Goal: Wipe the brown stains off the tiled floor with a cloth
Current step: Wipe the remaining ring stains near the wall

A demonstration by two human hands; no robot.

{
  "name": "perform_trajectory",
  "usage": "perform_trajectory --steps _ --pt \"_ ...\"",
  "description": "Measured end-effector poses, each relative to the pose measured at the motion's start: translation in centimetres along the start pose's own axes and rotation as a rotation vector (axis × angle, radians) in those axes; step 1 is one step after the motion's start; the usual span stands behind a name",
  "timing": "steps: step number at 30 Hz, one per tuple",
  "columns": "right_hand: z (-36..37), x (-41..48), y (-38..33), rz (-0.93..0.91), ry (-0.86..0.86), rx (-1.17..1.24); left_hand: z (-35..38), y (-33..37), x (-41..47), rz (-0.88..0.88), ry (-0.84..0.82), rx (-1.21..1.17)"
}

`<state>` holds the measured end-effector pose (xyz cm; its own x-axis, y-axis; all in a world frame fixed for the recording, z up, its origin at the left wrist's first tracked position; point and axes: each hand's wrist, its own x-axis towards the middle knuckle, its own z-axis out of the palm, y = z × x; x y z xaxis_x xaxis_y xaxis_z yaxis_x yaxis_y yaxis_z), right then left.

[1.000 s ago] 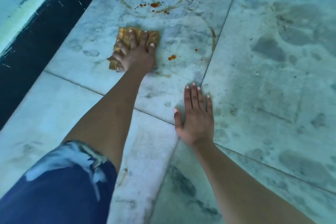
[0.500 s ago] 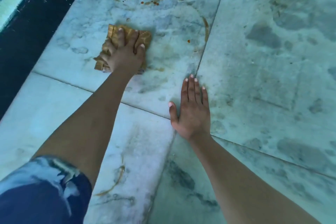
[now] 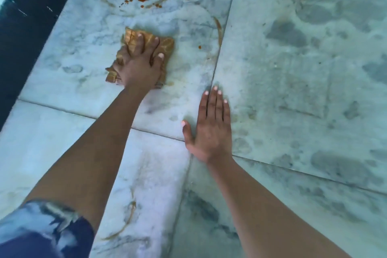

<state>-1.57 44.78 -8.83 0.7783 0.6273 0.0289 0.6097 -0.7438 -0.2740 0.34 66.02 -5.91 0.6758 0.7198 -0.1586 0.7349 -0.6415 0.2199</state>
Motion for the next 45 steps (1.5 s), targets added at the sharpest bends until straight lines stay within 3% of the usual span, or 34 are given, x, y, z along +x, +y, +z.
perform_trajectory --steps 4,7,10,12,14,17,19,22,26,28,30,34,36,40,41,43,45 --pt "0.1 0.0 -0.1 -0.005 0.011 0.001 0.2 5.9 4.6 0.057 -0.069 -0.044" --pt "0.0 0.0 0.0 -0.003 -0.002 -0.007 1.3 9.0 2.4 0.274 -0.116 0.023" --pt "-0.1 0.1 -0.1 -0.001 -0.008 -0.011 2.3 6.4 -3.2 0.474 -0.082 0.097" --pt "-0.1 0.1 -0.1 0.001 -0.011 -0.011 2.0 2.5 -5.1 0.411 -0.028 0.081" --pt "-0.1 0.1 -0.1 0.005 -0.008 -0.010 1.2 0.3 -3.5 0.236 -0.006 0.059" --pt "-0.1 0.0 0.0 0.006 -0.019 -0.005 0.2 1.9 1.9 0.014 -0.009 -0.025" --pt "-0.2 0.1 0.0 0.002 -0.025 -0.008 0.2 4.6 4.2 0.011 -0.029 -0.036" --pt "-0.1 0.2 0.0 0.008 -0.031 -0.021 1.1 6.1 2.6 0.214 -0.090 0.043" --pt "-0.4 0.2 -0.1 0.008 -0.040 -0.015 1.7 0.5 -4.2 0.525 -0.025 0.144" --pt "-0.4 0.2 -0.1 0.005 -0.047 -0.015 0.9 -3.3 -4.5 0.438 -0.010 0.146" --pt "-0.4 0.2 0.0 0.012 -0.049 -0.017 0.0 -5.2 -2.1 0.235 0.004 0.109" --pt "-0.4 0.2 0.0 0.008 -0.058 -0.023 -0.1 -1.5 2.6 -0.116 0.031 -0.015" --pt "-0.3 0.2 -0.1 0.008 -0.051 -0.025 0.3 0.8 1.7 -0.048 -0.014 -0.014" --pt "-0.3 0.2 -0.2 0.007 -0.047 -0.030 1.3 -1.3 -5.8 0.417 -0.060 0.152" --pt "-0.4 0.3 -0.2 0.006 -0.043 -0.031 0.9 -3.1 -6.9 0.462 -0.063 0.163" --pt "-0.4 0.3 -0.2 0.006 -0.035 -0.030 -0.2 -6.2 -6.3 0.355 -0.044 0.157" --pt "-0.3 0.2 -0.1 0.003 -0.031 -0.031 -0.8 -7.1 -3.5 0.090 0.001 0.117"
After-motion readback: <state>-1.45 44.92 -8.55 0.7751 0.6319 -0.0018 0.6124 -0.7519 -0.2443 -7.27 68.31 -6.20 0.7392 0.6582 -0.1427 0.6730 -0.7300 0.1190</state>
